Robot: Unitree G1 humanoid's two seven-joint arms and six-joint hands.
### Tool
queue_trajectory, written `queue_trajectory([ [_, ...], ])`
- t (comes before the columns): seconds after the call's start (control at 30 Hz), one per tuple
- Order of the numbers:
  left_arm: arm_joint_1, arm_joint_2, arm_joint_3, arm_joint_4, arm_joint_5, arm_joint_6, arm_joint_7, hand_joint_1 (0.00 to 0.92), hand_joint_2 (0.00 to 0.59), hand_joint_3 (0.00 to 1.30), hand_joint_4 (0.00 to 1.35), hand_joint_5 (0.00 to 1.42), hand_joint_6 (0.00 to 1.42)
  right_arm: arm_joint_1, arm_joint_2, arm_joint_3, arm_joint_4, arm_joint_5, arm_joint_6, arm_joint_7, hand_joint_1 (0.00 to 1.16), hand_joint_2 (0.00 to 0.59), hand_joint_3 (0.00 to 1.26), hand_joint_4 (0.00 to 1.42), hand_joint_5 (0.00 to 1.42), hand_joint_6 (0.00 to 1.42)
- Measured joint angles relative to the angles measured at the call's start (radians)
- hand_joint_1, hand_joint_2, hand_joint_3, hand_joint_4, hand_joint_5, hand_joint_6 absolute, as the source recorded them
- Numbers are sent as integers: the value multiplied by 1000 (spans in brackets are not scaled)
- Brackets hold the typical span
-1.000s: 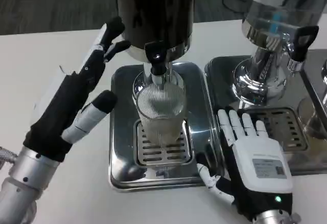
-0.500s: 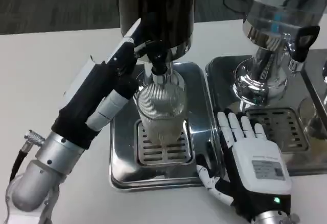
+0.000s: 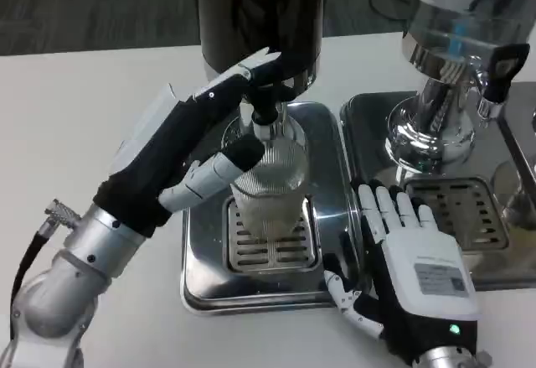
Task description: Grasp the cup under the faucet to collect the drink, then remove the cup.
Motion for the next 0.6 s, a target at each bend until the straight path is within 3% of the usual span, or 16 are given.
queue_trajectory([
  [0.1, 19, 11, 4, -21, 51, -17, 31, 0, 125, 298, 160, 345, 228, -2, -3, 3, 0, -6, 3, 0, 310, 410, 0, 0, 0, 1],
  [0.27, 22, 58, 24, -58, 234, -80, 133, 0, 127, 306, 167, 359, 235, -11, -7, 15, 2, -15, 4, 3, 309, 406, 0, 0, 0, 1],
  [0.6, 28, 94, 14, -105, 427, -93, 282, 0, 129, 311, 168, 345, 229, -13, -5, 10, 3, -3, 11, 9, 302, 390, 0, 0, 0, 26],
])
